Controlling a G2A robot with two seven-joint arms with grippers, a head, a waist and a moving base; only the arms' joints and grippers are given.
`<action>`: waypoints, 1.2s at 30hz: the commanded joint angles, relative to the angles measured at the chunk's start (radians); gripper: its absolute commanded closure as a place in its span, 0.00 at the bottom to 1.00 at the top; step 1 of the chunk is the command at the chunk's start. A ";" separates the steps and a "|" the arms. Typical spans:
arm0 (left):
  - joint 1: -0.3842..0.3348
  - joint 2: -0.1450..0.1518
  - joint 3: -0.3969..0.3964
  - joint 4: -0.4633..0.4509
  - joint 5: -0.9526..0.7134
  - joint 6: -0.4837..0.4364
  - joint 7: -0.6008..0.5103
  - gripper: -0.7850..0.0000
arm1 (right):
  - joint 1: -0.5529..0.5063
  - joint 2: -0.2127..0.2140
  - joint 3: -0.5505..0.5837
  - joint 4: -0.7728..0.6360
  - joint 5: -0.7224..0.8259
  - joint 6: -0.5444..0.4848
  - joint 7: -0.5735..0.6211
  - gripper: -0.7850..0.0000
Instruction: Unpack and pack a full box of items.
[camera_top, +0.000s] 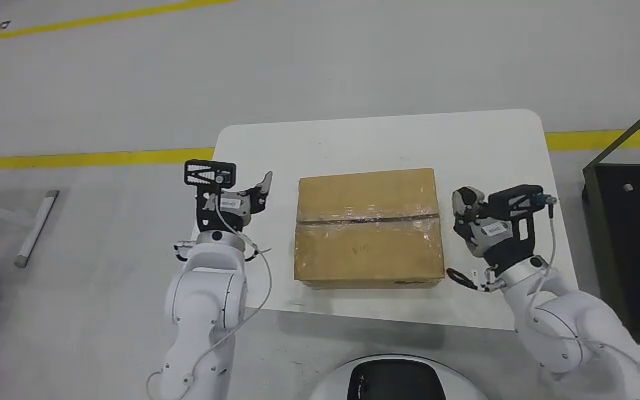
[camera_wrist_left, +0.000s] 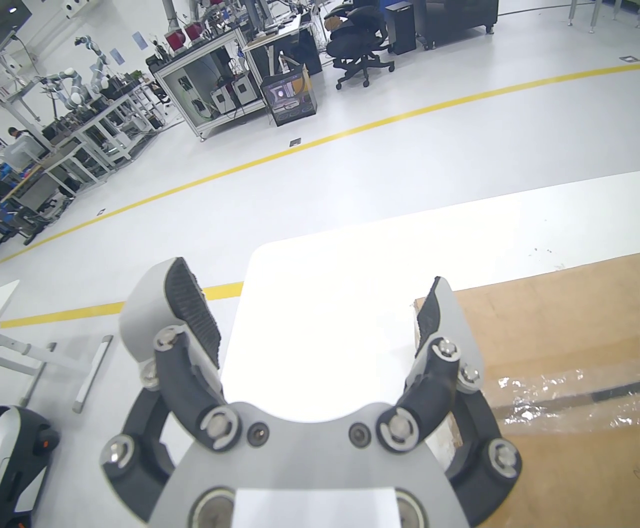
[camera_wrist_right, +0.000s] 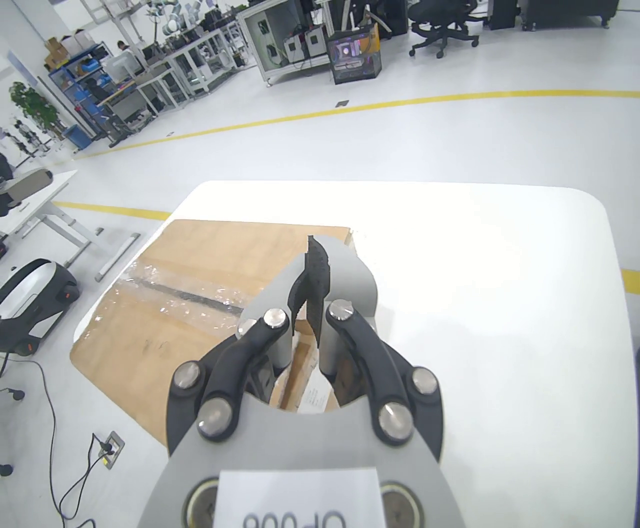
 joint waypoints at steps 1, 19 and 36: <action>0.002 0.000 -0.008 -0.006 0.004 0.010 0.005 0.00 | 0.061 -0.006 -0.058 0.030 -0.010 -0.033 0.010 1.00; 0.030 0.000 -0.053 -0.034 0.026 0.029 -0.002 0.00 | 0.575 -0.161 -0.611 0.455 -0.113 0.009 0.010 1.00; 0.016 -0.005 -0.023 -0.005 0.024 0.021 0.009 0.00 | 0.347 -0.121 -0.367 0.334 -0.146 0.027 0.074 1.00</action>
